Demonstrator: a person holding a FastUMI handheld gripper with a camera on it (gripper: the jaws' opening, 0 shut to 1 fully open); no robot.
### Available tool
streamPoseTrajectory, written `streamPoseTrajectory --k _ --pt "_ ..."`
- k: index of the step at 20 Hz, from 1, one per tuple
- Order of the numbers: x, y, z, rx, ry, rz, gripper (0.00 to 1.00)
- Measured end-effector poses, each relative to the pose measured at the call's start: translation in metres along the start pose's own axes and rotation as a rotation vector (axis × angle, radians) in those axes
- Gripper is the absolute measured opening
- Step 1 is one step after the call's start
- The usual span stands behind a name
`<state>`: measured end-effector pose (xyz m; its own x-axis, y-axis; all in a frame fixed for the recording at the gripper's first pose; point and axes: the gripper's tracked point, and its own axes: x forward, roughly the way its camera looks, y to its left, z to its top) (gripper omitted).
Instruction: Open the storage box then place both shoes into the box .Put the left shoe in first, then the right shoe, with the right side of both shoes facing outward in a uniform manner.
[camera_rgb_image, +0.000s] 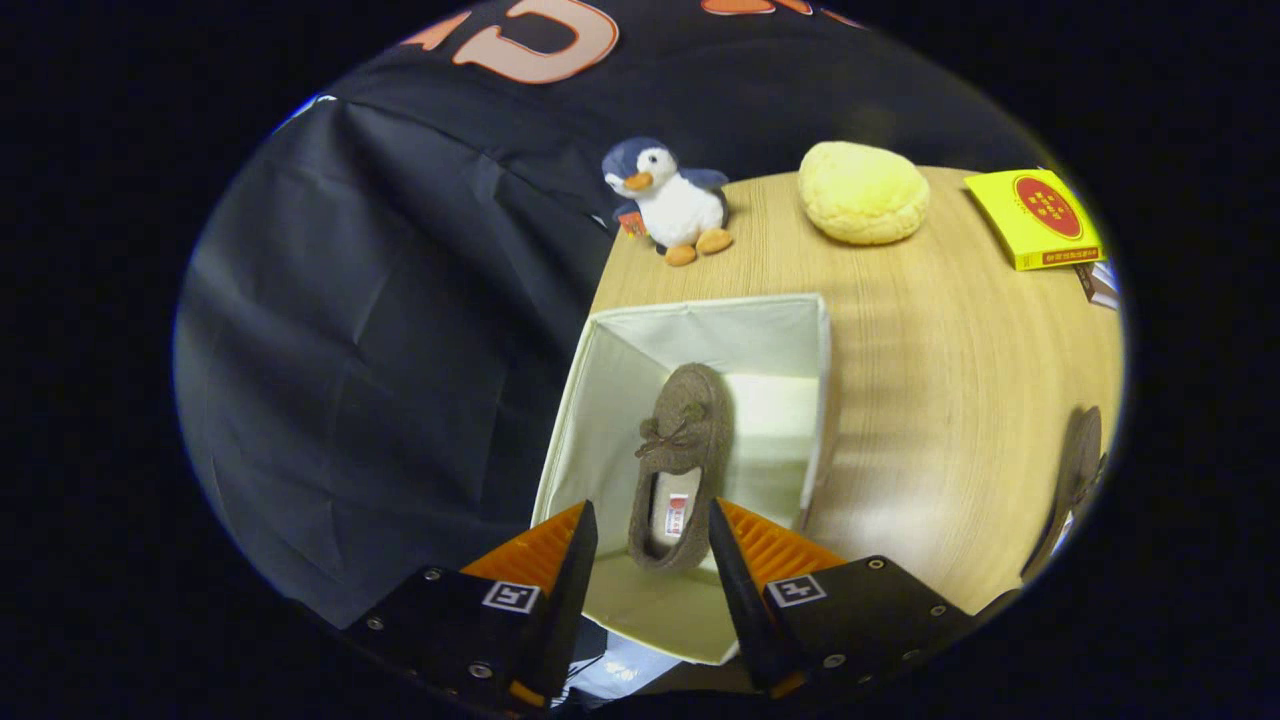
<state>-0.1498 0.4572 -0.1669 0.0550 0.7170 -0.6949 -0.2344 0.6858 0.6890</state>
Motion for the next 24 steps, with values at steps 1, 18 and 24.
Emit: streamPoseTrajectory --k 1,18,24 --pt "-0.01 -0.009 0.001 -0.012 -0.025 -0.003 0.74" --pt "-0.147 -0.295 -0.056 0.163 -0.188 -0.341 0.96" --pt "-0.161 -0.368 -0.084 0.131 -0.171 -0.44 0.91"
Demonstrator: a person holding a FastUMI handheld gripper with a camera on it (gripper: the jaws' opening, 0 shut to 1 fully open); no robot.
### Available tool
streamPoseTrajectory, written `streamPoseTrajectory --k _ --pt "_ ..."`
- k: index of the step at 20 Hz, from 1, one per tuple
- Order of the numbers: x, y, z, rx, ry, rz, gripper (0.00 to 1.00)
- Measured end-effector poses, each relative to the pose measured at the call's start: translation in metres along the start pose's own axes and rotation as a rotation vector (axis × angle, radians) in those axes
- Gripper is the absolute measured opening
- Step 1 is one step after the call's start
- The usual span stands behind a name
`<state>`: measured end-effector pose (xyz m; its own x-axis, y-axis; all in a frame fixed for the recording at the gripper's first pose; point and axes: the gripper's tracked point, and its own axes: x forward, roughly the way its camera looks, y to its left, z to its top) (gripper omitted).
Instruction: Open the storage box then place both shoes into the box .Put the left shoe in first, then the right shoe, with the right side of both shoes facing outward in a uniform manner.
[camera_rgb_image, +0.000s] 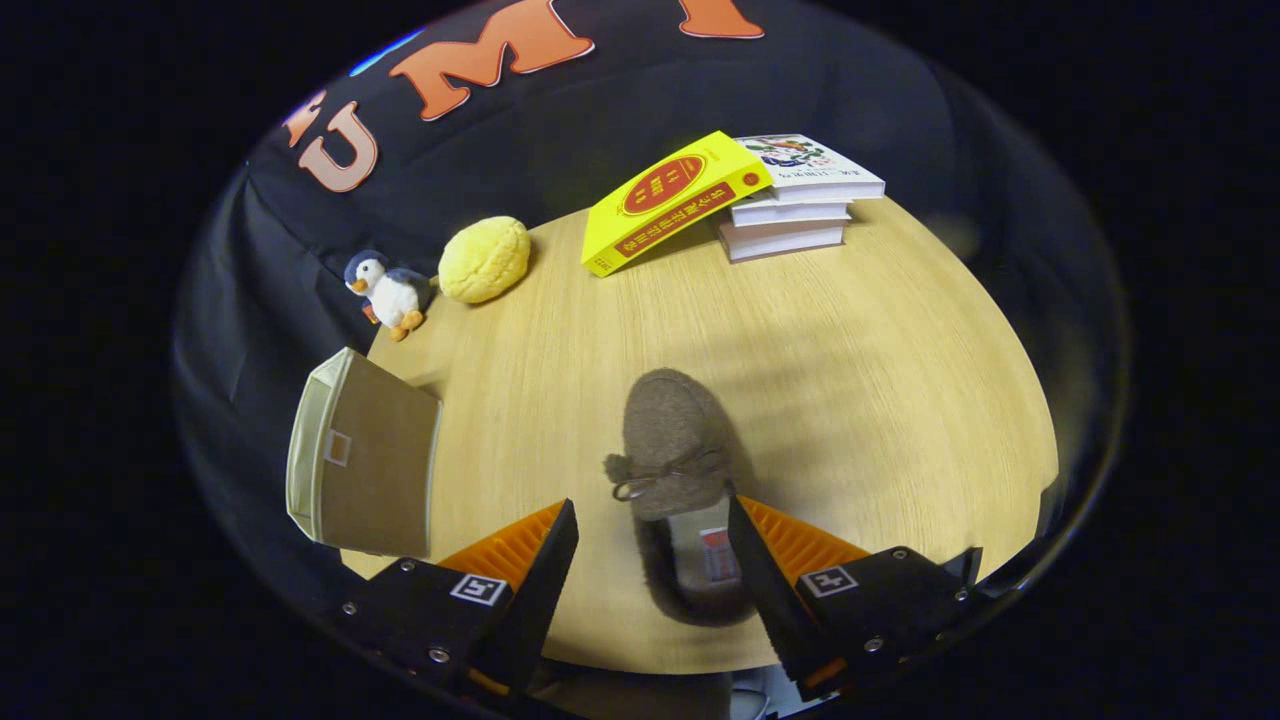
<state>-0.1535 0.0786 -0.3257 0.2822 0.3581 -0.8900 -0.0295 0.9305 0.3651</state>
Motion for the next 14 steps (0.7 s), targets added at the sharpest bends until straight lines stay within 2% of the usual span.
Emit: streamPoseTrajectory --k 6,10,12,14 --pt "0.032 -0.035 -0.023 -0.153 0.048 -0.058 0.82" --pt "0.05 -0.046 -0.016 -0.127 0.028 -0.054 0.74" --pt "0.059 -0.054 -0.005 -0.133 0.004 -0.073 0.69" --pt "0.067 -0.051 -0.004 -0.141 0.0 -0.062 0.59"
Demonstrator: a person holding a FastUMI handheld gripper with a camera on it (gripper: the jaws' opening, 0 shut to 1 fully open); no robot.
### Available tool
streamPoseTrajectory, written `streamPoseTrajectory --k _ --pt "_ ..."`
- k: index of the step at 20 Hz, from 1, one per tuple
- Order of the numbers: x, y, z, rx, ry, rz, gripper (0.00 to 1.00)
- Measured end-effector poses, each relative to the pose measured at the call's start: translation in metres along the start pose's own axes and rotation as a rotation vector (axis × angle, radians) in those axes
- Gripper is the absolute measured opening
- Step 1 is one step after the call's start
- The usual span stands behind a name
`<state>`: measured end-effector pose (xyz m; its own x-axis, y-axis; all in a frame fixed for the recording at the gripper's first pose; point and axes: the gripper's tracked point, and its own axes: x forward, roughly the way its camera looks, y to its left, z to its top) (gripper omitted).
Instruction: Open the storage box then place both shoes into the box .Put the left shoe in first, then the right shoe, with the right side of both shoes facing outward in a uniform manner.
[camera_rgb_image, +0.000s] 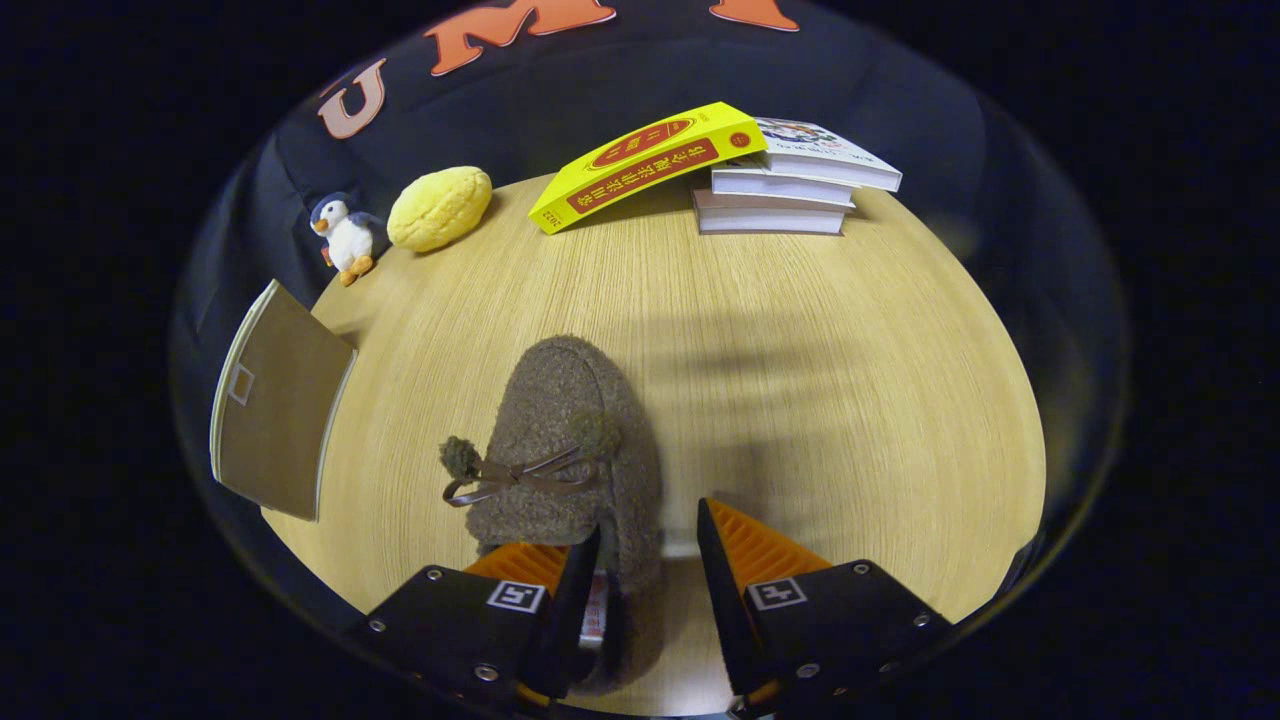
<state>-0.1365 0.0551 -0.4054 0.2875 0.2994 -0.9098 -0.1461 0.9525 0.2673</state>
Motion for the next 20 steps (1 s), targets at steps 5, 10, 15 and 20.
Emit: streamPoseTrajectory --k 5,10,15,20 --pt "0.004 0.003 -0.001 -0.019 -0.011 -0.017 0.19" --pt "-0.009 0.023 0.008 0.141 0.007 0.01 0.05" --pt "-0.046 0.075 0.048 0.178 -0.045 0.019 0.05" --pt "-0.076 0.142 0.089 0.144 -0.072 0.039 0.05"
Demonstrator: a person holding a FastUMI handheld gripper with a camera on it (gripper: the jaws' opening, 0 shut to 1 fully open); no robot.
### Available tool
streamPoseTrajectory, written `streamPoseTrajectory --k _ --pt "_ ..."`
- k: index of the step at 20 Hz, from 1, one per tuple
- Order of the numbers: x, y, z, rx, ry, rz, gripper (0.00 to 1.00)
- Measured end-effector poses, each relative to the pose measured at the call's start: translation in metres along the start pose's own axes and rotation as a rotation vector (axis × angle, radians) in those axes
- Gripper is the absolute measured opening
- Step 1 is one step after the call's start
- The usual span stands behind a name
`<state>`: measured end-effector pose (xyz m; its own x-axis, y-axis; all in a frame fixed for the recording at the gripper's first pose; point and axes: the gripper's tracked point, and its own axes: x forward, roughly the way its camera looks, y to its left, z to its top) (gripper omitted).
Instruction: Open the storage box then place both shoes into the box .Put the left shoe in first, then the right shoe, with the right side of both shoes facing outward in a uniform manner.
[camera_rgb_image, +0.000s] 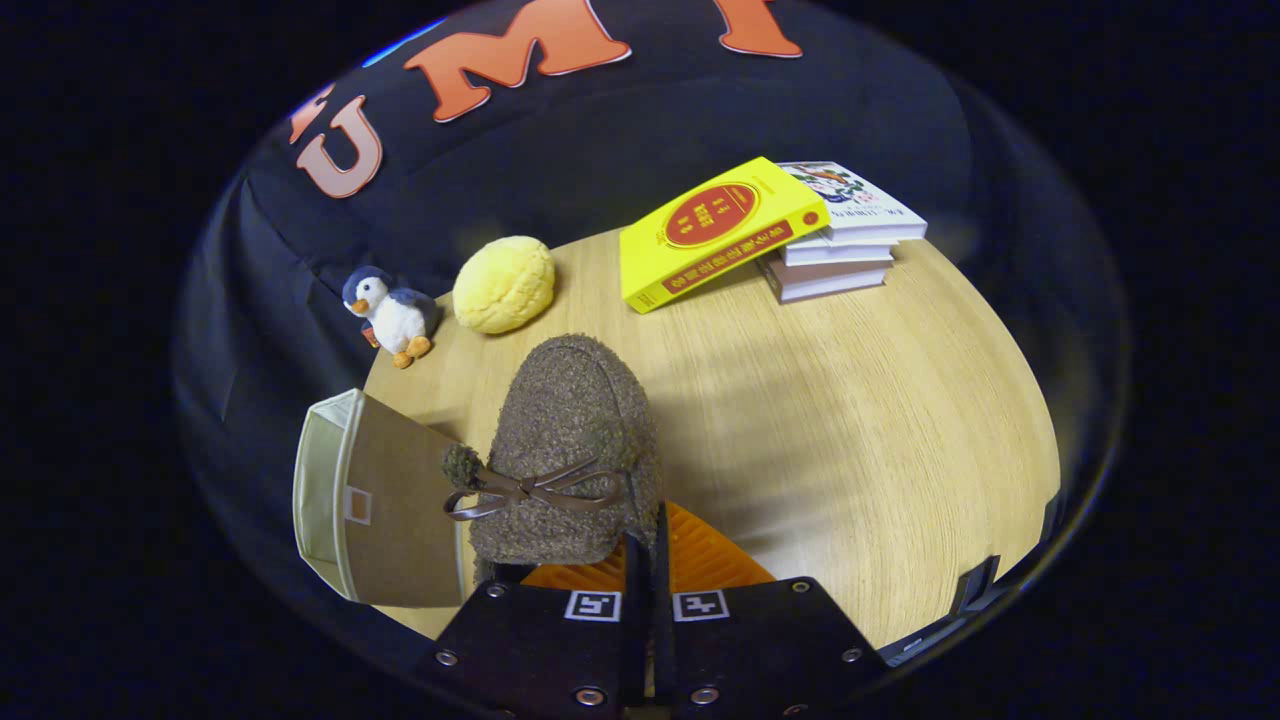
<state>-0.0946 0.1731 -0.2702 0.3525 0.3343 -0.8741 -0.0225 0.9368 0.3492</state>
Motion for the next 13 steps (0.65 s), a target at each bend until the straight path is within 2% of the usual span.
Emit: streamPoseTrajectory --k 7,13 --pt "-0.013 0.117 0.006 -0.115 0.052 0.056 0.05" --pt "-0.016 0.211 -0.001 -0.19 0.084 0.147 0.05"
